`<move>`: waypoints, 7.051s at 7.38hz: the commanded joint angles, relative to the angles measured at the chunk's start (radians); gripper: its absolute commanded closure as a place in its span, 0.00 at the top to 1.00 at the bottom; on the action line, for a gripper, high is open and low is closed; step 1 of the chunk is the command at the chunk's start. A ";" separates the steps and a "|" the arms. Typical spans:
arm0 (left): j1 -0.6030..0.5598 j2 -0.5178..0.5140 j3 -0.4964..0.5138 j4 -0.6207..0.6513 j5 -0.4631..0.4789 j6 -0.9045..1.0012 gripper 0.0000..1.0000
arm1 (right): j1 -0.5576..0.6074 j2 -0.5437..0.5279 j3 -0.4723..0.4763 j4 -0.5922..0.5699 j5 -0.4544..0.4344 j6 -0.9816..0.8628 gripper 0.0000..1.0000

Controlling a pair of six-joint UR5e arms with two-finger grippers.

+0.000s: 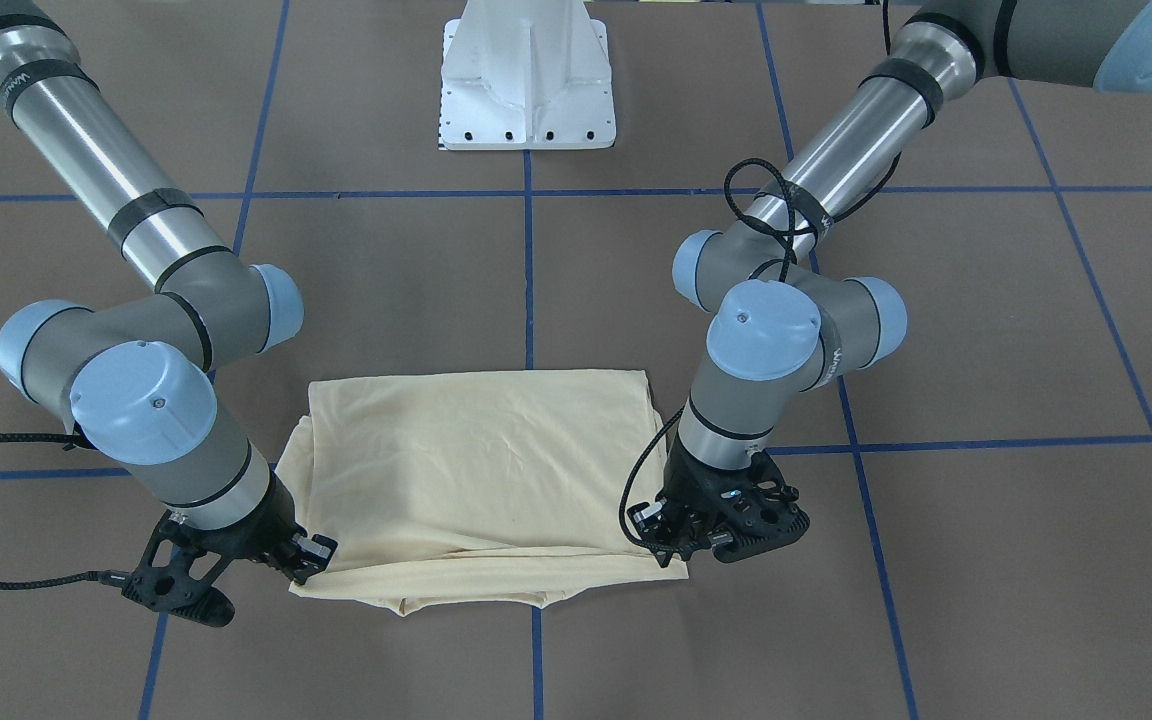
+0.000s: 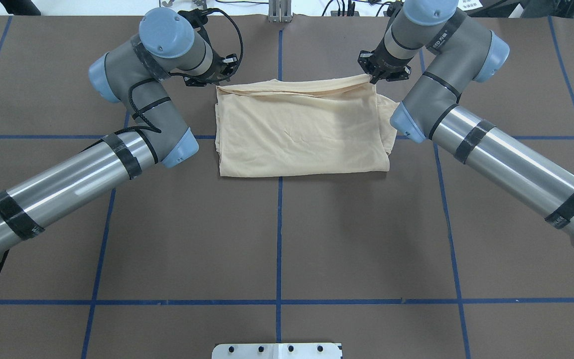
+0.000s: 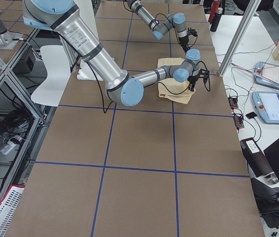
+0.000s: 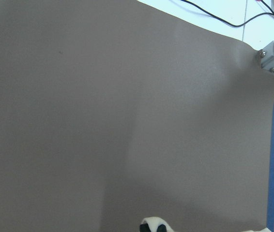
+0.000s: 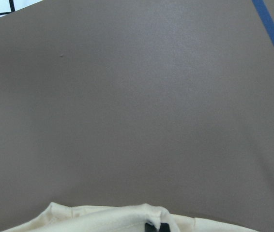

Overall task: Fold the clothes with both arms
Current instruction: 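Open both grippers and hold them above the folded shirt's far edge, then move the right gripper down to the folded shirt's side edge nearest it, then grasp the shirt edge with the right gripper and drag it toward the robot, then release the shirt and raise the right gripper while the left gripper descends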

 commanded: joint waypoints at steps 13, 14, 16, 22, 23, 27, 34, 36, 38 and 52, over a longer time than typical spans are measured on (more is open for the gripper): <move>0.004 0.019 -0.091 0.072 0.008 -0.004 0.99 | -0.156 -0.359 0.406 0.019 0.111 -0.020 0.99; 0.004 0.019 -0.090 0.070 0.008 -0.004 0.99 | -0.160 -0.359 0.408 0.019 0.111 -0.020 0.94; 0.004 0.022 -0.091 0.072 0.010 -0.004 0.99 | -0.163 -0.360 0.415 0.020 0.112 -0.020 0.81; 0.004 0.022 -0.095 0.070 0.011 -0.004 0.99 | -0.169 -0.357 0.414 -0.007 0.120 -0.017 0.00; 0.004 0.022 -0.095 0.070 0.011 -0.003 0.99 | -0.167 -0.356 0.418 -0.022 0.137 0.001 0.00; 0.005 0.022 -0.108 0.072 0.013 -0.004 0.99 | -0.160 -0.550 0.695 -0.131 0.236 0.008 0.00; 0.008 0.071 -0.174 0.070 0.013 -0.004 0.99 | -0.424 -0.711 1.003 -0.294 0.526 0.295 0.00; 0.012 0.095 -0.203 0.067 0.013 -0.001 0.99 | -0.477 -0.707 0.998 -0.294 0.525 0.374 0.61; 0.019 0.098 -0.214 0.066 0.011 0.003 0.99 | -0.459 -0.681 0.988 -0.289 0.455 0.370 1.00; 0.401 0.236 -0.519 0.084 -0.010 -0.342 0.92 | -0.095 -0.451 0.940 -0.285 0.134 0.141 1.00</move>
